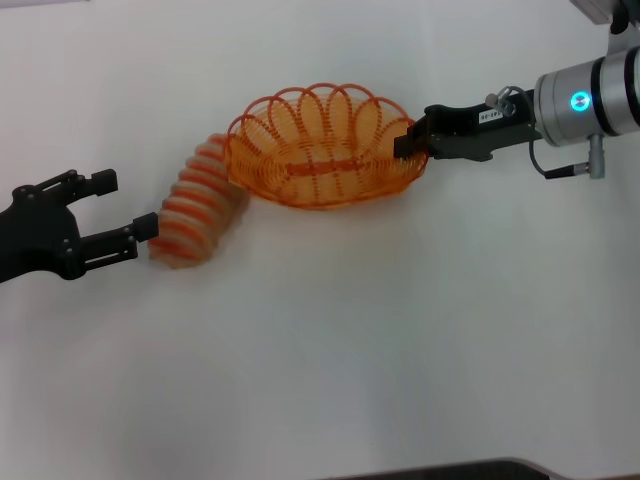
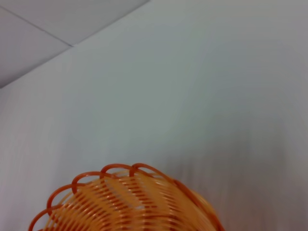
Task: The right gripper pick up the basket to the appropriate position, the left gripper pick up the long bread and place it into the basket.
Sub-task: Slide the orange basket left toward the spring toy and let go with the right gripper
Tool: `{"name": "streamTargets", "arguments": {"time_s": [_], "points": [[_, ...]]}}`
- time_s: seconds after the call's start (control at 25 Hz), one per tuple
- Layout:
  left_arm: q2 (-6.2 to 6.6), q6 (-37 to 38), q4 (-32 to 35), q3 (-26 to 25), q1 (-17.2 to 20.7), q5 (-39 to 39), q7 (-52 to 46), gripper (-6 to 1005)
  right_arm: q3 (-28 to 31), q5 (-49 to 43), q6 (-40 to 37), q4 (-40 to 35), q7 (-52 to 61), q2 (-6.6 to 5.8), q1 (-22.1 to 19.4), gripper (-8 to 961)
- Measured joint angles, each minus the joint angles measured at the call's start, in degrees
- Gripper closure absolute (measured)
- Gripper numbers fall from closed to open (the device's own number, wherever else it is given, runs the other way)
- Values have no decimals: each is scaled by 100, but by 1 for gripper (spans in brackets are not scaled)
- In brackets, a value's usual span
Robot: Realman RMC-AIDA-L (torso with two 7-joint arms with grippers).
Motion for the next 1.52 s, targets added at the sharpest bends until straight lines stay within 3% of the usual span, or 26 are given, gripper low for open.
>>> {"name": "streamTargets", "arguments": {"time_s": [0.6, 1.52], "points": [[-1, -75, 0, 63, 0, 14, 5, 158, -8, 17, 316, 485, -97, 9, -12, 798], [-1, -72, 0, 165, -15, 13, 60, 159, 42, 340, 204, 507, -168, -8, -161, 762]]}}
